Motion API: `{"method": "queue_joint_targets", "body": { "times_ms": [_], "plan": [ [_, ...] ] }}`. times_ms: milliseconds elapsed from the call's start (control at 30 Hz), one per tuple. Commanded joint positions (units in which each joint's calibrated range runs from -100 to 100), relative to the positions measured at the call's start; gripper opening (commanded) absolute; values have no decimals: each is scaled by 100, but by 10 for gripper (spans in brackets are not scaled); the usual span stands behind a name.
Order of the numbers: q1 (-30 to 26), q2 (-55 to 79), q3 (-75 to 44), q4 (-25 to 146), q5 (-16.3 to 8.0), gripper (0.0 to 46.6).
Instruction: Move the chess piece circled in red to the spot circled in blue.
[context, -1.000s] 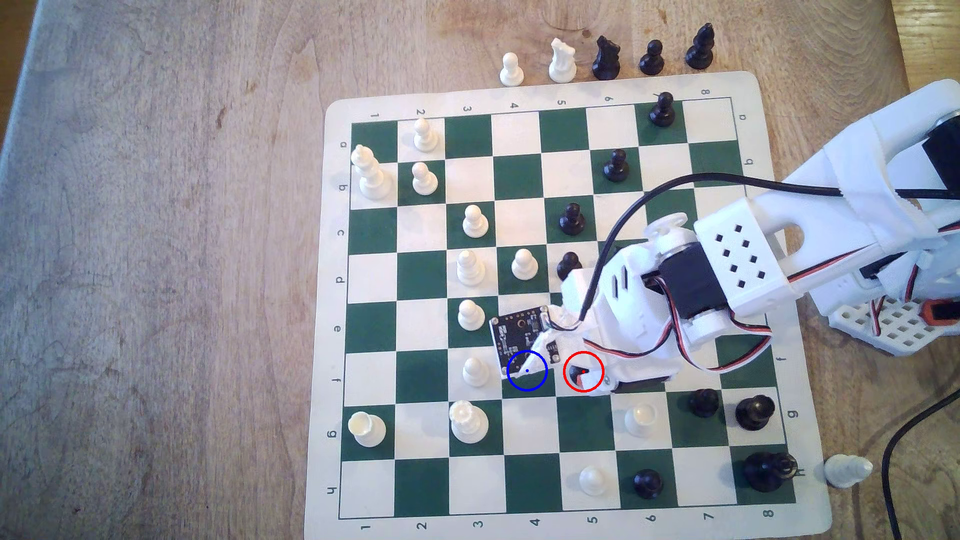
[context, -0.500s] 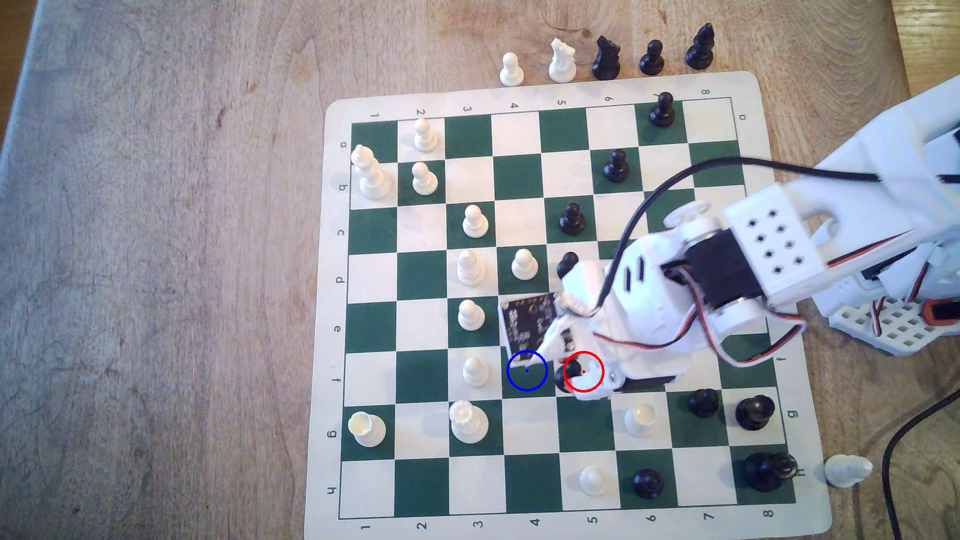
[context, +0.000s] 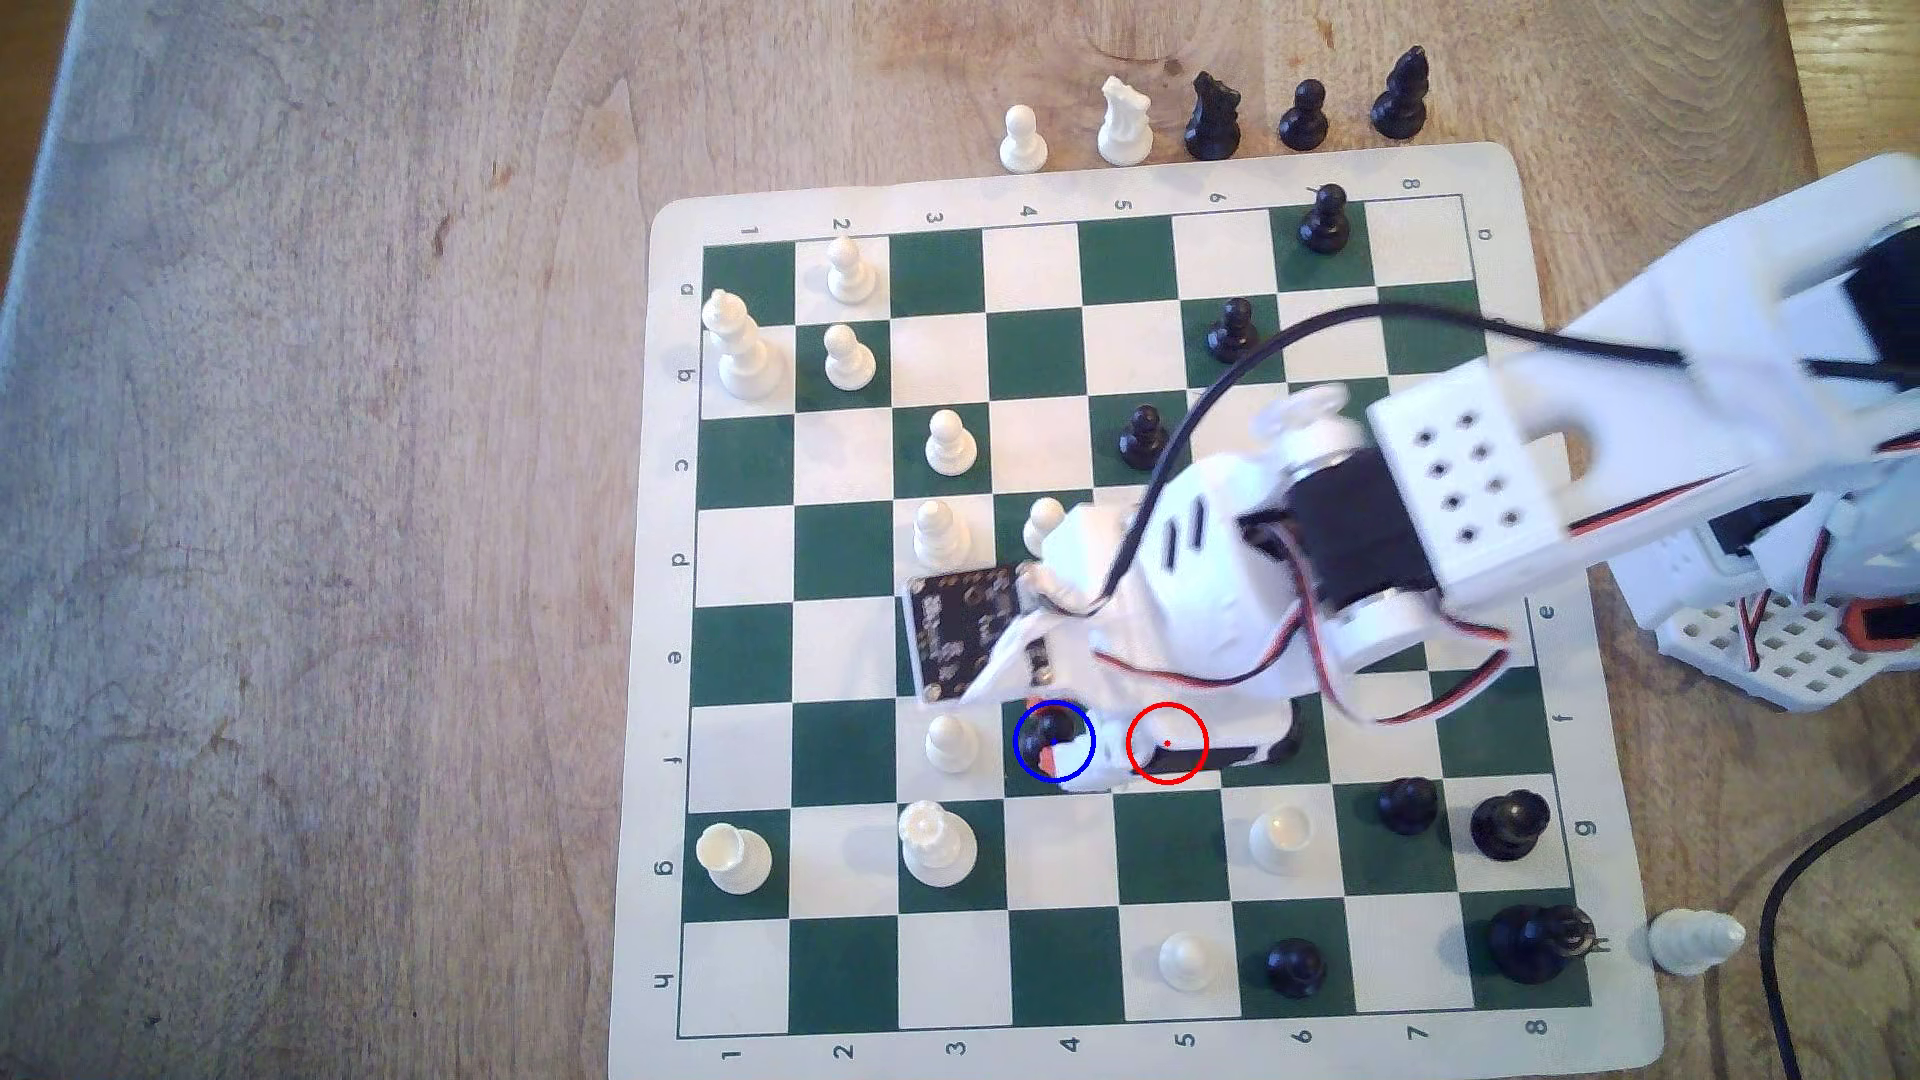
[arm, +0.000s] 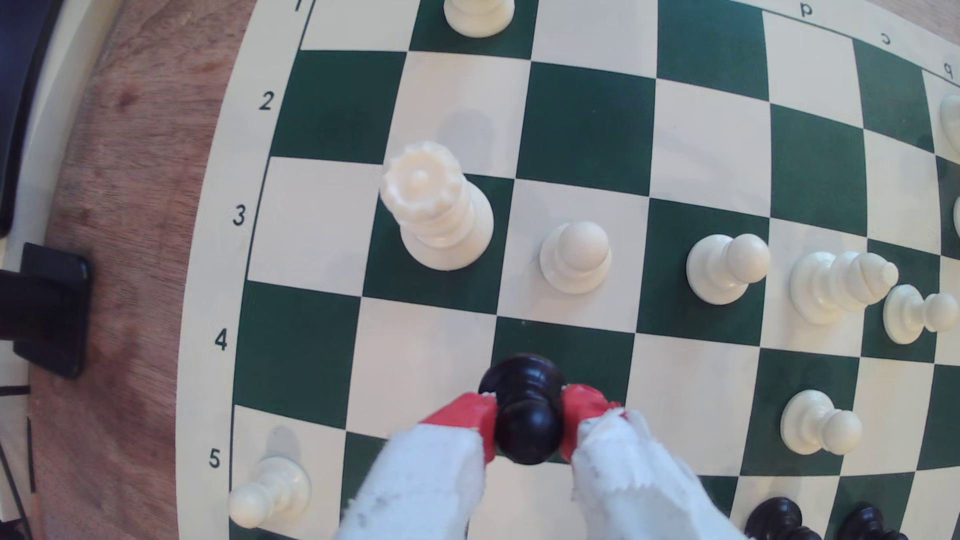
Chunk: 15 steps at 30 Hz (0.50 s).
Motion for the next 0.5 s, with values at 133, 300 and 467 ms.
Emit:
{"method": "queue_joint_targets", "body": {
  "times_ms": [133,300,467],
  "plan": [
    [138,625,-610,-365,0,3],
    [138,744,-619,-373,5,3],
    [130,879,-628,-365,5,3]
  ]
}}
